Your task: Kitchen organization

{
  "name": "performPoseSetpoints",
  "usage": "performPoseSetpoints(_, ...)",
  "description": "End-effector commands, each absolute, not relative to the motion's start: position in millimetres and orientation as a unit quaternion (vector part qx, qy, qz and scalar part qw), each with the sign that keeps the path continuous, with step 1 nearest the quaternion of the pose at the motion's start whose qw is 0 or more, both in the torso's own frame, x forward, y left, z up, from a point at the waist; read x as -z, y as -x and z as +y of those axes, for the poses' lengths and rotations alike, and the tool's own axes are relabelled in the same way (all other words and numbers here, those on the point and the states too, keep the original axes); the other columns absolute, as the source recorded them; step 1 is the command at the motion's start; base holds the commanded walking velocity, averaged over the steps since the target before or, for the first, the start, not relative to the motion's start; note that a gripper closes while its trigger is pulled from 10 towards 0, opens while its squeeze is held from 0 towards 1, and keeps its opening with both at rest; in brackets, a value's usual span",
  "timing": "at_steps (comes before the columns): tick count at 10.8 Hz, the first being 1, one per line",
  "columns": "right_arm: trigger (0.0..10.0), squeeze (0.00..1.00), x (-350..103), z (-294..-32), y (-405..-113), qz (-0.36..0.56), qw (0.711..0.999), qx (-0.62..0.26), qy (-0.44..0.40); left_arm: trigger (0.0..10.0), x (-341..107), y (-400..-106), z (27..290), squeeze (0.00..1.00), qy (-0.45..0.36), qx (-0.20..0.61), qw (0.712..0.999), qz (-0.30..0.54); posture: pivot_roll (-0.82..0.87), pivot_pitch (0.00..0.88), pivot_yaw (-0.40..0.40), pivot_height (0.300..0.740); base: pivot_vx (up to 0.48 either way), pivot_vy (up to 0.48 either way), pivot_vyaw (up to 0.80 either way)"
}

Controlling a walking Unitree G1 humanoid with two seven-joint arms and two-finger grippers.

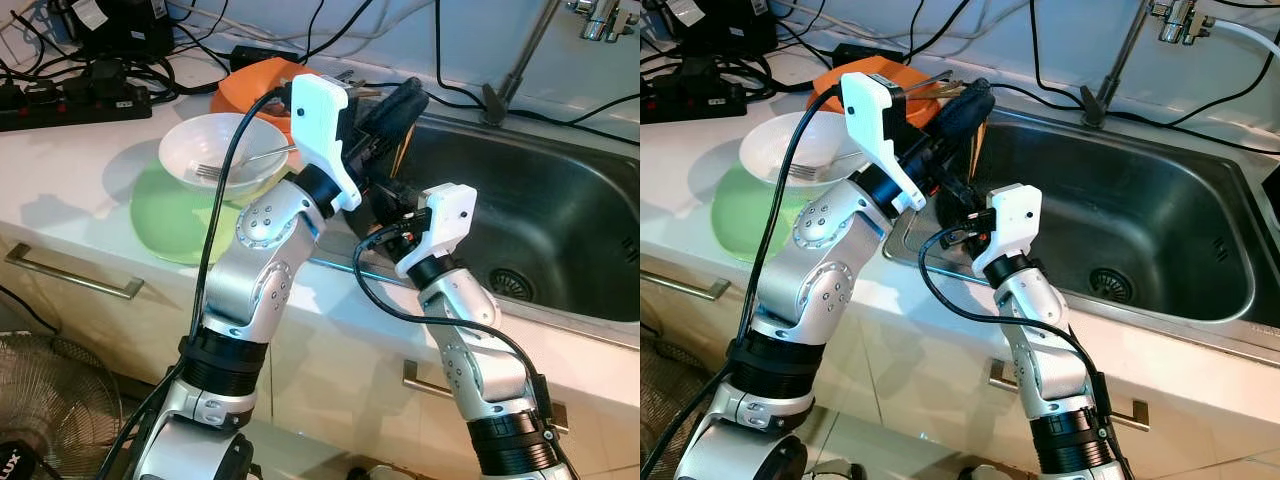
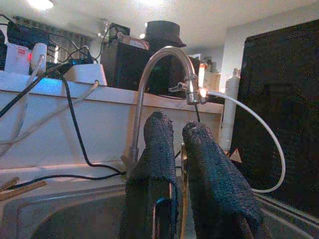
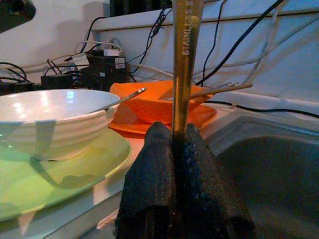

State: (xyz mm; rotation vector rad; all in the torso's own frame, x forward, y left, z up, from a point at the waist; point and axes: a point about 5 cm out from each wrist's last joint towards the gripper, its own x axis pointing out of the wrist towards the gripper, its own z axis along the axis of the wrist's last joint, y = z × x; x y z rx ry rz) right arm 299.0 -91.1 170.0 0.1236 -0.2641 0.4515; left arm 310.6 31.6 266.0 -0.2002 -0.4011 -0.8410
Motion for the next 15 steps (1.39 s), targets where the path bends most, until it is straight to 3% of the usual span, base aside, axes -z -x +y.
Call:
performPoseSetpoints(1,0.0,0.00,-171,-96,-302,-0.133,0.967,-0.211,-0.056,10.0,-267,-309,31,1.00,0.094,0.405,0.888,-0.196,0.05,0.043,-0.060,0.740,0.000,0.000,0.00)
performPoseSetpoints(5,0.0,0.00,-174,-116,-315,-0.139,0.975,-0.169,-0.035,10.0,-267,-307,31,1.00,0.101,0.411,0.885,-0.195,0.05,0.044,-0.063,0.740,0.000,0.000,0.00)
performPoseSetpoints(7,0.0,0.00,-177,-130,-327,-0.142,0.980,-0.140,-0.019,10.0,-266,-307,32,0.00,0.093,0.407,0.888,-0.194,0.05,0.042,-0.063,0.740,0.000,0.000,0.00)
performPoseSetpoints(9,0.0,0.00,-173,-150,-338,-0.133,0.986,-0.097,-0.004,10.0,-250,-308,37,0.00,0.071,0.405,0.897,-0.164,0.06,0.042,-0.065,0.740,0.000,0.000,0.00)
performPoseSetpoints(11,10.0,0.00,-169,-173,-348,-0.116,0.992,-0.037,0.009,10.0,-226,-307,39,0.00,0.032,0.410,0.903,-0.125,0.06,0.045,-0.064,0.740,0.000,0.000,0.00)
performPoseSetpoints(15,10.0,0.00,-160,-195,-361,-0.086,0.996,0.011,0.025,10.0,-177,-297,50,0.00,-0.056,0.436,0.898,-0.021,0.06,0.056,-0.065,0.740,0.000,0.000,0.00)
